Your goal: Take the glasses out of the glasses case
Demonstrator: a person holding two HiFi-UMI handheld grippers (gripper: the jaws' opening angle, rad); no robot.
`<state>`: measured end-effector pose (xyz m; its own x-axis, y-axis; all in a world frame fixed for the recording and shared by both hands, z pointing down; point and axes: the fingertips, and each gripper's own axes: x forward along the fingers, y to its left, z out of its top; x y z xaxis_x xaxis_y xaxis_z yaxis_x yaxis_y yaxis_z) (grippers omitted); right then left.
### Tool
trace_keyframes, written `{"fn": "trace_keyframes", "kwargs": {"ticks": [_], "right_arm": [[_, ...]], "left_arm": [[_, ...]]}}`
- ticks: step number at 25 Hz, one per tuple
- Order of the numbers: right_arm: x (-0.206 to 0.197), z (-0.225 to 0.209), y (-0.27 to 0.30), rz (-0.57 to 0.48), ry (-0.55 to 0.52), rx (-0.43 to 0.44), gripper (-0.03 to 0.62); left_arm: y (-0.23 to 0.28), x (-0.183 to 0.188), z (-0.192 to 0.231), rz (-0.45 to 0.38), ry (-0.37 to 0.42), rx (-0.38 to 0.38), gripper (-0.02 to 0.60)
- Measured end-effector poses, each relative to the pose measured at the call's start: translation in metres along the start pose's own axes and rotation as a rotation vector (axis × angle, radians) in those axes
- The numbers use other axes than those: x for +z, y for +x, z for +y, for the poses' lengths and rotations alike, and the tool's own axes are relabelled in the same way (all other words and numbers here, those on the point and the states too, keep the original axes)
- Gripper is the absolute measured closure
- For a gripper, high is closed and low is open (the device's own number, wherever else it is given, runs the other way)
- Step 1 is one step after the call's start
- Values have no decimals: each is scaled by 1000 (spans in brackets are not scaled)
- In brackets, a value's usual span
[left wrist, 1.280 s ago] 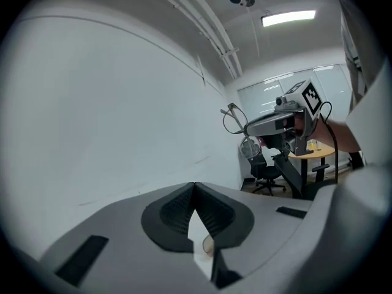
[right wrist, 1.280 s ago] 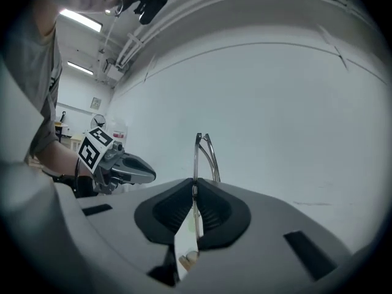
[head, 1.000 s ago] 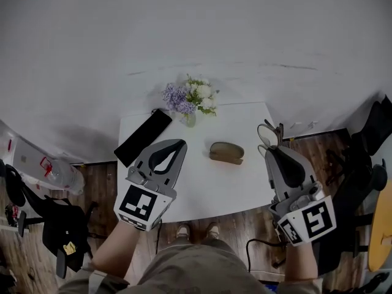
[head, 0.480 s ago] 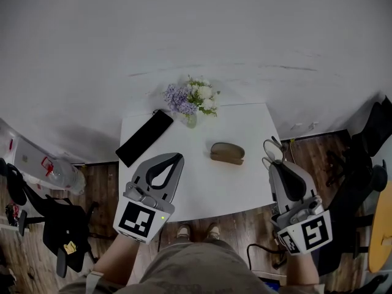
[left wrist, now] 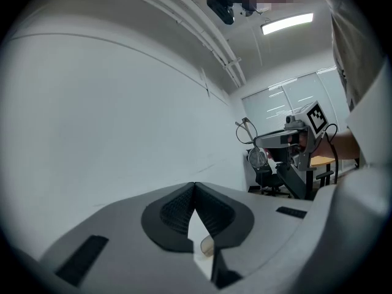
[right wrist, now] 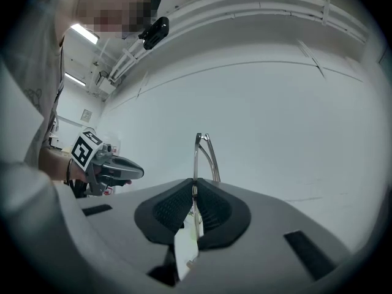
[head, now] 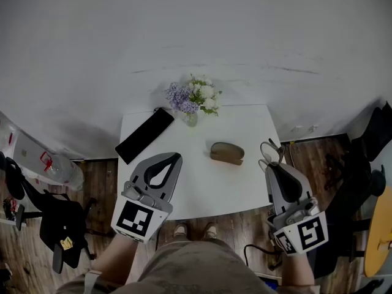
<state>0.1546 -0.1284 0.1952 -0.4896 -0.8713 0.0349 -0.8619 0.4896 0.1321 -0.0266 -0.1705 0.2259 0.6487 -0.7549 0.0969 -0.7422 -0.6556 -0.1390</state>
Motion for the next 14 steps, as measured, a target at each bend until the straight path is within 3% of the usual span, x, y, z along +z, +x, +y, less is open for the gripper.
{"fn": "trace_keyframes", "kwargs": {"ticks": [14], "right_arm": [[-1,-8,-5,-14,9,-22,549]], "left_arm": [[9,0,-5,9,1,-3,568]]}}
